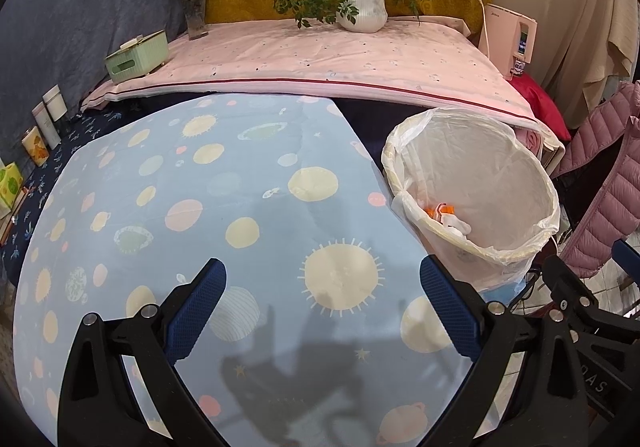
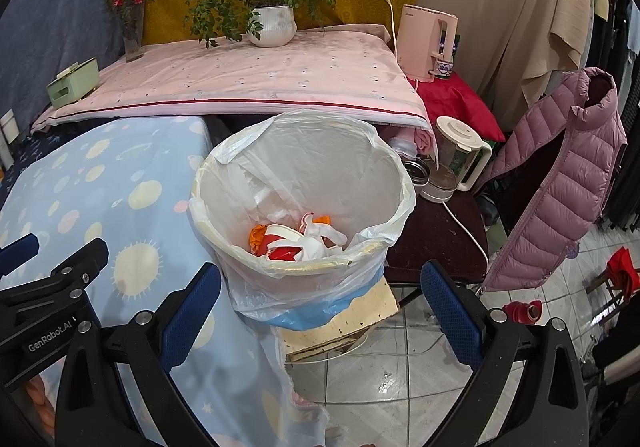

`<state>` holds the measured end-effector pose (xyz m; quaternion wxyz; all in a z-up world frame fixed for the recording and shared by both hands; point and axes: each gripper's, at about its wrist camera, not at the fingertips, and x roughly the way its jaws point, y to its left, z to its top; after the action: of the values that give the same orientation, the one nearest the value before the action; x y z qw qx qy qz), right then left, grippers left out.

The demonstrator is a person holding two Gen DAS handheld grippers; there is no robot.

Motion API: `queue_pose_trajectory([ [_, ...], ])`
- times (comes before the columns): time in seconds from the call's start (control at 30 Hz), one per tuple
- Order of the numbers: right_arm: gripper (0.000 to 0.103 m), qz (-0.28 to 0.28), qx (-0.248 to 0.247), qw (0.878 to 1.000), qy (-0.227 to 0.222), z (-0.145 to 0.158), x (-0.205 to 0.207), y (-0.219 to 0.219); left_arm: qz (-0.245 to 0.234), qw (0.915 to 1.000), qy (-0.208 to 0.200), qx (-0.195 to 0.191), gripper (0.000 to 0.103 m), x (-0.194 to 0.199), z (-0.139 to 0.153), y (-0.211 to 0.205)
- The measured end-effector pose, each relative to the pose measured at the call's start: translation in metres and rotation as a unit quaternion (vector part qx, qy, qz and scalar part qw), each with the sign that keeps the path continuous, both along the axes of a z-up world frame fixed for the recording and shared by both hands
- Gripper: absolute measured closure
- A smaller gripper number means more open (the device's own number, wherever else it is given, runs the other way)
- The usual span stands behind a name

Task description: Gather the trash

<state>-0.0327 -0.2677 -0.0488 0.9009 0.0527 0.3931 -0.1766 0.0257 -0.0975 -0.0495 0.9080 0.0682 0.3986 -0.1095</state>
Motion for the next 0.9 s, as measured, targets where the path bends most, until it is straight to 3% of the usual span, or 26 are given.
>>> queue_pose_trajectory([
  [0.9, 0.007, -0.001, -0.001, 1.000, 0.002, -0.0017, -0.0058, -0.0021, -0.006, 1.0000, 0.002, 0.003, 0.010, -0.0011, -0.0031, -0.0019],
])
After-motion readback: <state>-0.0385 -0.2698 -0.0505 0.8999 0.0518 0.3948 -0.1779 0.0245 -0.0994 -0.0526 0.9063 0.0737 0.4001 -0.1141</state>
